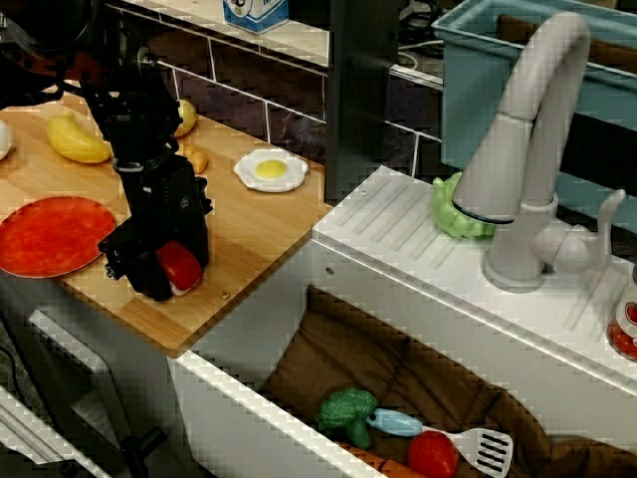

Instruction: Put sushi on plate

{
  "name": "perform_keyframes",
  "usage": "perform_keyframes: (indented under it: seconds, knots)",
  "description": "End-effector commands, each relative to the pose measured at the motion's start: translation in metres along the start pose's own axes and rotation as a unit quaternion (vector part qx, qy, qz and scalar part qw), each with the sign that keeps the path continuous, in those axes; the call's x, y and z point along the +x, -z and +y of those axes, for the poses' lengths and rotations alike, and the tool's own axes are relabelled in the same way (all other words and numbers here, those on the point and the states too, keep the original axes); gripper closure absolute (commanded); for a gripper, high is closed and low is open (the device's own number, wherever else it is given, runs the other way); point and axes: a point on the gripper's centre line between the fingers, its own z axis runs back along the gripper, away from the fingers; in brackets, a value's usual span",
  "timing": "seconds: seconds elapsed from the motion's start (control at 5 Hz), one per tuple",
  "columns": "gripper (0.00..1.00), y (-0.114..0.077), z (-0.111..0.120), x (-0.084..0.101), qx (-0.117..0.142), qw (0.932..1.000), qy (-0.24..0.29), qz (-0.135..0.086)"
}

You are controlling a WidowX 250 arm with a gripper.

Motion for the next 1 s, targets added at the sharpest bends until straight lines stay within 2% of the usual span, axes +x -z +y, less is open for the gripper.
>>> perform_keyframes:
  seconds: [0.0,0.2,0.4,0.6,0.8]
  knots:
    - [1.00,-0.043,-0.005,-0.005,-0.012,0.9997,-0.016,0.011]
    - [1.00,-0.094,-0.009,-0.021,-0.018,0.9996,-0.019,-0.013]
    - [1.00,-0.118,-0.012,-0.042,-0.016,0.9994,-0.027,-0.017]
    - [1.00,-0.112,-0.010,-0.074,-0.025,0.9985,-0.046,-0.013]
    - [1.00,-0.097,-0.013,-0.096,-0.025,0.9980,-0.058,0.009]
